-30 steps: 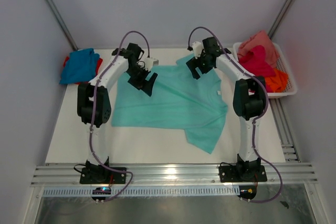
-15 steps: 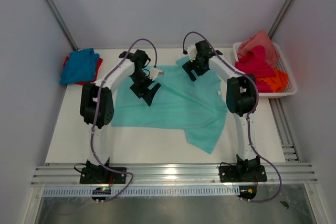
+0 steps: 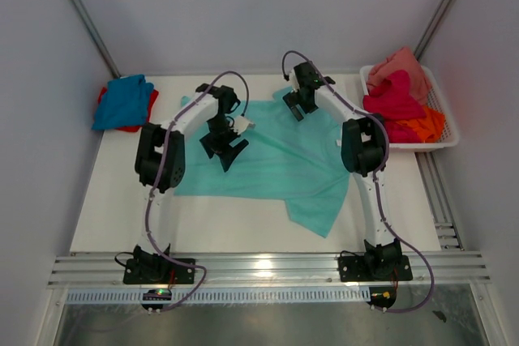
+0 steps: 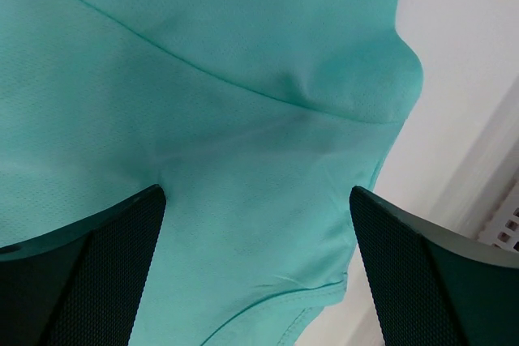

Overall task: Fold and stack the t-shirts
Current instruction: Flatten the tshirt out

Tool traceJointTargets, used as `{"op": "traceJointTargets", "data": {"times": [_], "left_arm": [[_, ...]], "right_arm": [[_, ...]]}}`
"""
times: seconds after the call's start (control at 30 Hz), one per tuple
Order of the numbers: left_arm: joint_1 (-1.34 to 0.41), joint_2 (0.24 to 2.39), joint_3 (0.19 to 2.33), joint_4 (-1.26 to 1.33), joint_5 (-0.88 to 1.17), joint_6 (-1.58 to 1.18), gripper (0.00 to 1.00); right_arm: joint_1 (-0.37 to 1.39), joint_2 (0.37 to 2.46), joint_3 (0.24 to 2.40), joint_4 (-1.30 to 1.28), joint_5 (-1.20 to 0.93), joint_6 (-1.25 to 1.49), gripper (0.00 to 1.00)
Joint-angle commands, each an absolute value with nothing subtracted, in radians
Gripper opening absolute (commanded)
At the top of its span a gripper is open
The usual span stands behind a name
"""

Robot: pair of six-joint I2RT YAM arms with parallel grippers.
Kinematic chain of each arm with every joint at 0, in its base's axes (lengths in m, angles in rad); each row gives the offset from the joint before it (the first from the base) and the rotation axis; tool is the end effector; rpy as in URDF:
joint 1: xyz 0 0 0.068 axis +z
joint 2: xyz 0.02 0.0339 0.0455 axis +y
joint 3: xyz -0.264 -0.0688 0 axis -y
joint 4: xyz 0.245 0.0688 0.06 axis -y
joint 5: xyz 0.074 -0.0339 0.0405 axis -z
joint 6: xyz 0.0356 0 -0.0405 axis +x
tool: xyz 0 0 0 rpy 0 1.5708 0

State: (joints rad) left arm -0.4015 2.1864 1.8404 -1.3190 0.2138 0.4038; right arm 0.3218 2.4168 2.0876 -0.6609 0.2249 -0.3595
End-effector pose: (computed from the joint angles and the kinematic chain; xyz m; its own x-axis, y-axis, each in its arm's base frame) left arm 0.3772 -0.1684 0.1941 -0.6999 0.7143 0.0035 0.6944 0.6815 -0.2312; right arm 0.5039 0.1596 0.1752 -0.6748 -0.5865 -0.4479 -0.4590 0.8089 -0.3675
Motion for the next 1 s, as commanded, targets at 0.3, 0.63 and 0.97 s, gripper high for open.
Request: {"op": "traceJointTargets", "data": {"times": [0.3, 0.63, 0.97], "left_arm": [[-0.433, 2.25, 1.882, -1.287, 0.058, 0.348, 0.86], [-0.448, 2.2, 1.804, -1.276, 0.041, 0.325, 0.85], [-0.449, 2.184, 1.779, -1.269, 0.037, 0.318, 0.85]], "right_arm": [[0.325, 2.467, 2.108, -0.67, 0.354, -0.311, 0.99], [0.314, 2.523, 2.143, -0.627, 0.524, -0.324, 1.0], [0.296, 2.548, 2.163, -0.601, 0.555, -0.324, 0.99]]}}
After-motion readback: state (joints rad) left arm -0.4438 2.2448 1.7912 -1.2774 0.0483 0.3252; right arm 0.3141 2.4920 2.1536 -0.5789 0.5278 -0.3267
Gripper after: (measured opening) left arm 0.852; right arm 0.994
